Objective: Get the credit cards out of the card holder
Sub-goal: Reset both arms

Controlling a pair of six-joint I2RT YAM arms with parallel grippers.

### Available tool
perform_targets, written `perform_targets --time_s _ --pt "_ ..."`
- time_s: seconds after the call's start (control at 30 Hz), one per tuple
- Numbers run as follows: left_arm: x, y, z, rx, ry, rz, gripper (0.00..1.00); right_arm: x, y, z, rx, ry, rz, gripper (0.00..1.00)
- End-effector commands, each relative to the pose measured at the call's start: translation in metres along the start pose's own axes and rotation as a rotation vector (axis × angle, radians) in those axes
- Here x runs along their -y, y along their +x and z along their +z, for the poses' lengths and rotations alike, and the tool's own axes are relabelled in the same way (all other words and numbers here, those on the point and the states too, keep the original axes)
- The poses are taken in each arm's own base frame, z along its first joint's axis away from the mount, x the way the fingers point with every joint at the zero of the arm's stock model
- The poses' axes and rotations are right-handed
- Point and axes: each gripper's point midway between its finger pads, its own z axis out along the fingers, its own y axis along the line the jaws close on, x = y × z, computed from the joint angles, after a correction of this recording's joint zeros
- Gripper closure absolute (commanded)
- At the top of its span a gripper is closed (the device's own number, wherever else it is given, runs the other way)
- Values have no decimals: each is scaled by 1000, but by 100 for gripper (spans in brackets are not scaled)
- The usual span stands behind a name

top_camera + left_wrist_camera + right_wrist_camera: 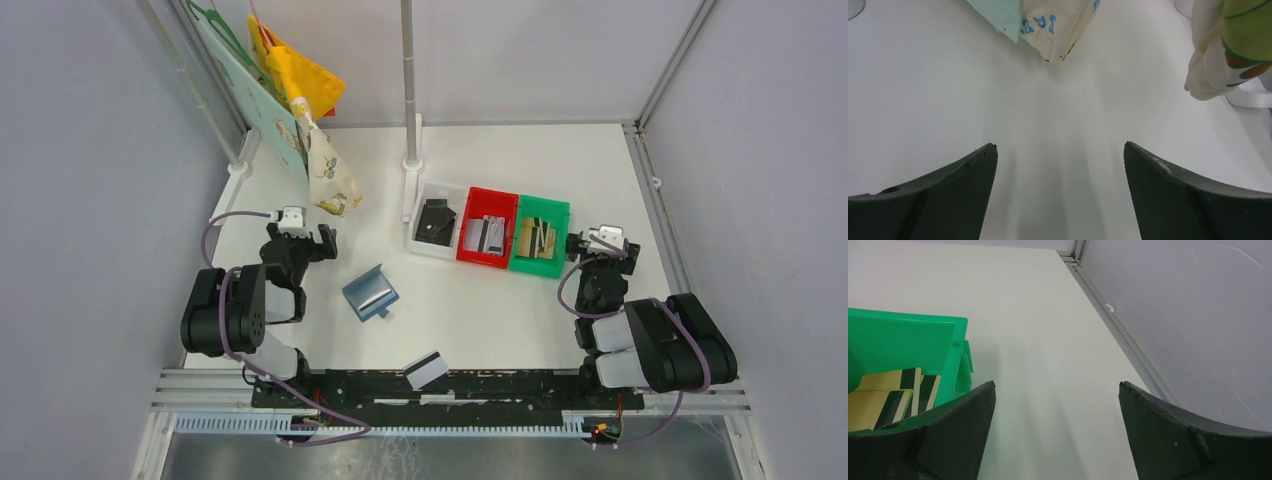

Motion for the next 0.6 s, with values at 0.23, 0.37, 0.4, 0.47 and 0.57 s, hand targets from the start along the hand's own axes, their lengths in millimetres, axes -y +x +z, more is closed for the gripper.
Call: perform_targets --time_s 0.23,0.37,0.4,0.47,0.57 --pt "-7 -24 1 95 -30 54 0 0 27 -27 -58 -54 -19 2" --pt "-8 -25 2 96 -31 54 0 1 27 -27 -56 -51 -19 2" --pt "-8 -24 1 95 -32 54 0 1 27 -27 -56 -52 -19 2" --pt "-7 -24 1 95 -30 54 0 1 27 -27 -58 -54 -20 2" --pt "-7 -24 1 95 -31 53 0 1 27 -28 -54 -53 -17 2"
